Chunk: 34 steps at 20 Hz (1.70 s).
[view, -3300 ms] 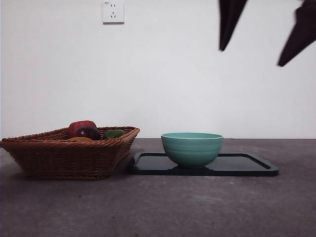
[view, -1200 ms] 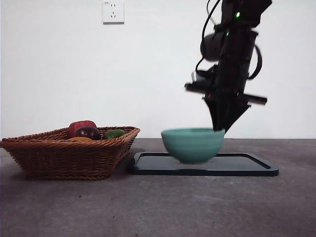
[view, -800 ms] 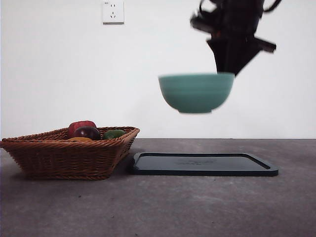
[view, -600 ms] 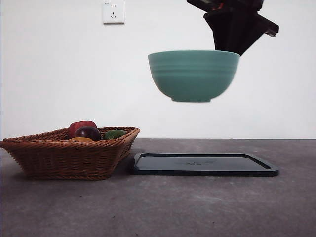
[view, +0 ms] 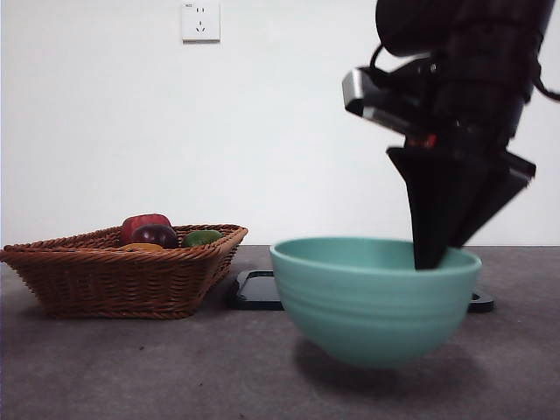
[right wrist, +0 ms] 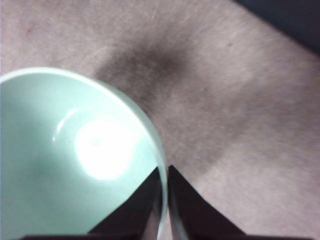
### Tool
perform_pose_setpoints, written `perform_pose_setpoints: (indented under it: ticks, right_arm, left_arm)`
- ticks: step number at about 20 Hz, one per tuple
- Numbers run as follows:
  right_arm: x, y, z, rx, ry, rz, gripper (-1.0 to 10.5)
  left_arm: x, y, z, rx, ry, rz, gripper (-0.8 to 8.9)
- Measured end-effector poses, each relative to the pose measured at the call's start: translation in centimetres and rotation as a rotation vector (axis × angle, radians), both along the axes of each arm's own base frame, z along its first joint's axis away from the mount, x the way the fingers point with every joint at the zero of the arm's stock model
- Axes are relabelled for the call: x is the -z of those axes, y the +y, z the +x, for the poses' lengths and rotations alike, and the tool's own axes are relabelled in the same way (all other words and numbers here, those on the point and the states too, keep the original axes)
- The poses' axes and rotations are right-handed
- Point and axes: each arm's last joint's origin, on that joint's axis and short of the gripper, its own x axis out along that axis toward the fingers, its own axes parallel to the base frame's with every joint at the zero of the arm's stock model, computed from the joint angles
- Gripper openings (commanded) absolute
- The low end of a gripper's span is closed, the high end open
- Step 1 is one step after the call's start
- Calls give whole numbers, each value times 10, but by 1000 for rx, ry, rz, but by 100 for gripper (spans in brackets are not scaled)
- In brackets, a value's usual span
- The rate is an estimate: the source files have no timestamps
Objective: Pick up the wifruite, put it on the bowl, pick up the plate, put it on desk
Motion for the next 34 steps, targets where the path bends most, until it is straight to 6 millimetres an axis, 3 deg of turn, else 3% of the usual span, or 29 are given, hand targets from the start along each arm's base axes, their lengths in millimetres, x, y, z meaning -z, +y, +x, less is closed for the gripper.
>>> perform_pose_setpoints:
  ticks: [5,10,11,14,17,21,25,30,34]
  right_arm:
    - [19,-3,-4,27,9,2,9]
    - [20,-3,-4,32,5,7,12]
    - [20,-3,-4,32,4,8,43]
    - [20,-3,-4,33,0,10,332]
    - [15,-5,-3,41,6,7,455]
    - [-25,-14,-12,50,-95,74,548]
    - [-75,-32,-39,52,-201,146,550]
    - [-133,-69,-98,50,-402,281,550]
    - [-155,-99,-145,48,-564,390,550]
  left_arm:
    - [0,0,0,0,0,0,535]
    - [0,0,0,0,0,0,534]
    - [0,0,0,0,0,0,534]
    - [0,0,0,0,0,0,535]
    - [0,0,0,0,0,0,535]
    - [0,0,0,0,0,0,534]
    - [0,0,0,0,0,0,535]
    - [0,0,0,0,-1,0,535]
    - [0,0,0,0,-1,0,535]
